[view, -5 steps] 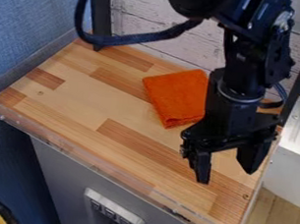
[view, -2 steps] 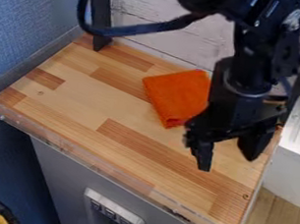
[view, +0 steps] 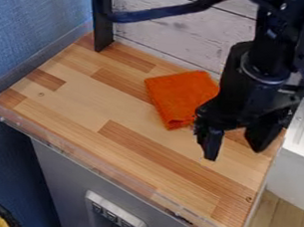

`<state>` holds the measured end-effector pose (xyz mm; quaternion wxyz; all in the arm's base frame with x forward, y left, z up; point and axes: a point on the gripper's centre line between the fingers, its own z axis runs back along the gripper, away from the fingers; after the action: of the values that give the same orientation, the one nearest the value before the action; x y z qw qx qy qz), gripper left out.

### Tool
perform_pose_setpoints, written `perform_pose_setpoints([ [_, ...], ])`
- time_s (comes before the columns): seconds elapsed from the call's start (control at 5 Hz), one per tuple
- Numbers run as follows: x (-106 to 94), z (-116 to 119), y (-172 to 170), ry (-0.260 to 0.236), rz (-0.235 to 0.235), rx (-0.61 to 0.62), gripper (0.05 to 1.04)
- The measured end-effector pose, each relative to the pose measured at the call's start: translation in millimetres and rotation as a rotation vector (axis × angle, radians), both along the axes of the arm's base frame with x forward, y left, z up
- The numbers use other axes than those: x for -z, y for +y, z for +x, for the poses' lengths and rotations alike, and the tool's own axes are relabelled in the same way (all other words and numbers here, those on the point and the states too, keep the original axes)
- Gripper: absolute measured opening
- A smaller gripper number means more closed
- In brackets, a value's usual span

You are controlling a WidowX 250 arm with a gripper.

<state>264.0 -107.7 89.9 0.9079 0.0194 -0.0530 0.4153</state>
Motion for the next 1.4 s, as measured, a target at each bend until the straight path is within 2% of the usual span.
perform_pose_setpoints([
  [0.4,-0.8,3.3,-0.5,0.091,0.047,0.013,0.999],
  [0.6,-0.8,3.4,-4.8,0.137,0.038,0.025,0.999],
  [1.0,-0.1,14.7,-4.0,0.214,-0.026,0.023,0.995],
  [1.2,1.2,16.9,-4.4,0.219,-0.081,0.024,0.994],
  [1.4,10.8,14.1,-4.2,0.224,-0.137,0.029,0.997],
])
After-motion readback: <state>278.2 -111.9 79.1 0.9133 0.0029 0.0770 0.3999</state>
